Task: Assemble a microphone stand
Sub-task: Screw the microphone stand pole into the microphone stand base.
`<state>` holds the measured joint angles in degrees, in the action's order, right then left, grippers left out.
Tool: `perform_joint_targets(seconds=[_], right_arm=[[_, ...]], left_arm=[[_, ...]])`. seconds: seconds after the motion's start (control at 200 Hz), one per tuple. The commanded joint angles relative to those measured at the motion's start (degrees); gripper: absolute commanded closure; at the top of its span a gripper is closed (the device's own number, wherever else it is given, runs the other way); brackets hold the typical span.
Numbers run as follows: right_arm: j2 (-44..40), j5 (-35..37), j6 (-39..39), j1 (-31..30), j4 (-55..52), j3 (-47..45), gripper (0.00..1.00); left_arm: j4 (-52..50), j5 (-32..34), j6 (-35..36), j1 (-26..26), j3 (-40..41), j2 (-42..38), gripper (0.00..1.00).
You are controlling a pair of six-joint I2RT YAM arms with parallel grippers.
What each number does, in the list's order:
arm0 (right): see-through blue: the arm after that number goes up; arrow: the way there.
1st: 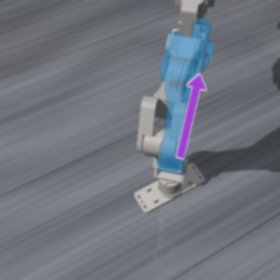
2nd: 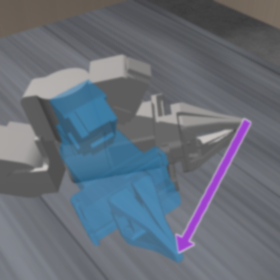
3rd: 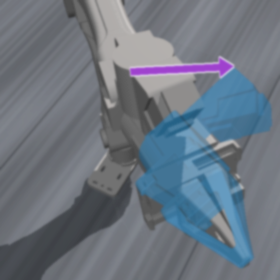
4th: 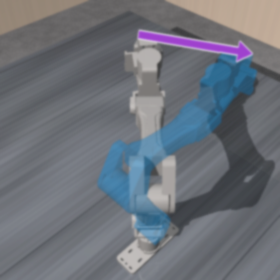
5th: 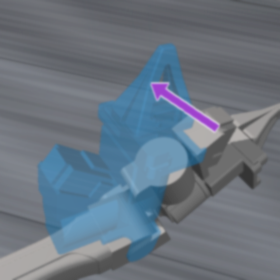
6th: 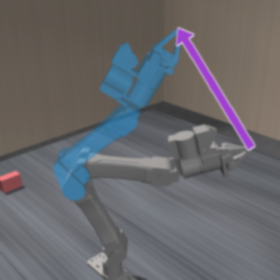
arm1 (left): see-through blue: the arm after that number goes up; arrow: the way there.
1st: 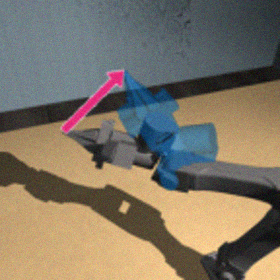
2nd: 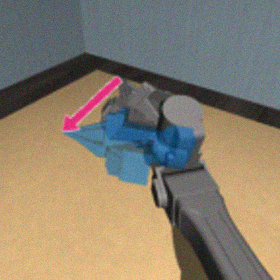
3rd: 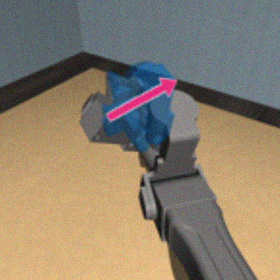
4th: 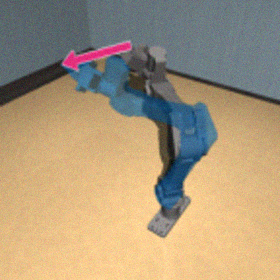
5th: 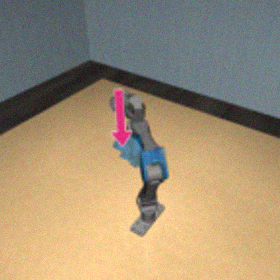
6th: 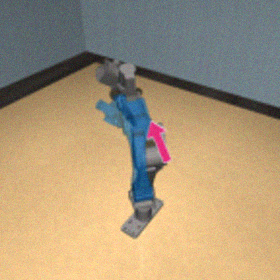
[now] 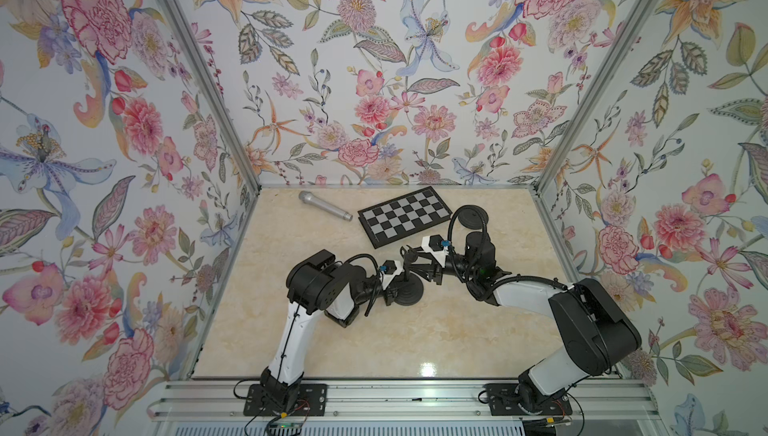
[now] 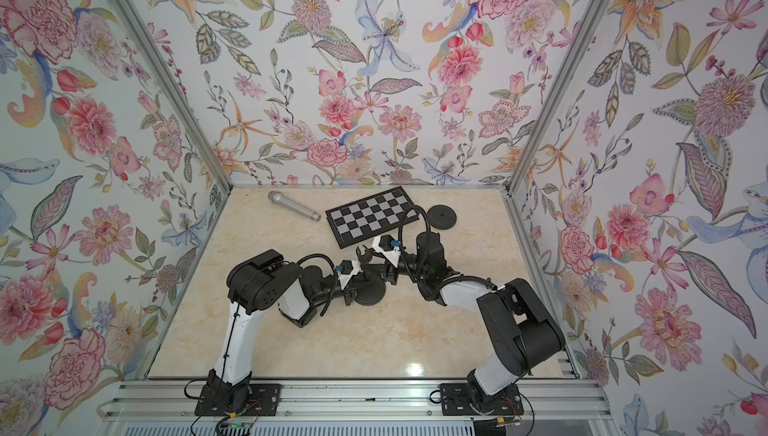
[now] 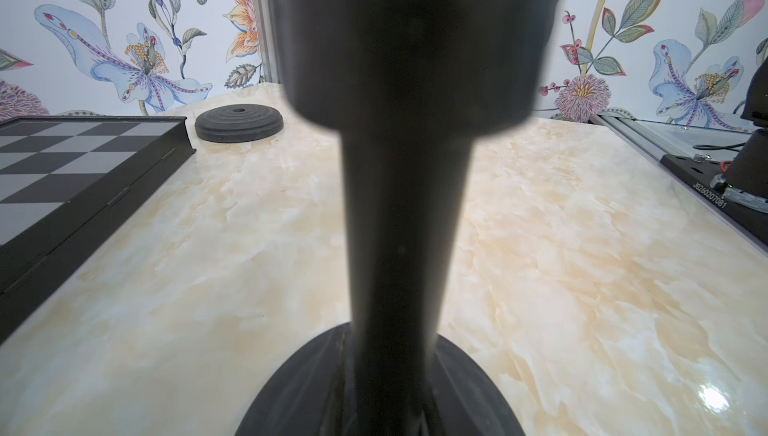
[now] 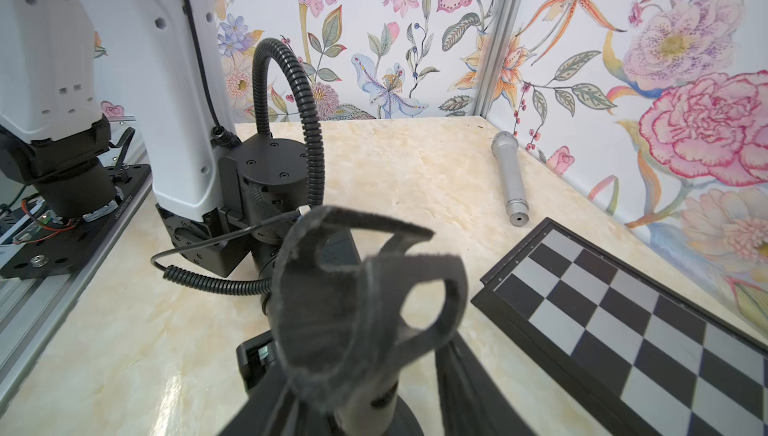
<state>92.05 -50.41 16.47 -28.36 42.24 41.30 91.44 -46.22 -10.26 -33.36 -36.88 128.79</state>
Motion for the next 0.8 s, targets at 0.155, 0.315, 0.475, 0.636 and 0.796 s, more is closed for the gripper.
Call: perform_joint_targets(seconds=[0.155, 0.315, 0.475, 0.636, 0.796], right_arm=[[4.1, -2.5, 0.6, 0.0, 3.1, -0.9, 0.72], [1.6, 12.0, -5.8, -2.4, 12.7, -7.2, 0.98], [0.0, 47.3, -12.2, -15.0, 16.9, -12.6, 1.0], [1.8, 58.8, -18.3, -20.8, 23.0, -15.3, 1.0], [2.0, 48.6, -14.8, -20.1, 21.7, -14.2, 0.87]], left_arm=[[14.1, -0.9, 0.3, 0.3, 1.2, 1.7, 0.72], [14.1, 1.8, -0.7, 0.3, 1.8, 1.2, 0.7], [14.0, 3.0, -0.7, 0.0, 2.3, 1.0, 0.7], [14.1, 5.3, 0.3, -0.3, 3.4, 0.1, 0.7], [14.1, 4.2, 0.4, -0.5, 3.0, 0.8, 0.72]])
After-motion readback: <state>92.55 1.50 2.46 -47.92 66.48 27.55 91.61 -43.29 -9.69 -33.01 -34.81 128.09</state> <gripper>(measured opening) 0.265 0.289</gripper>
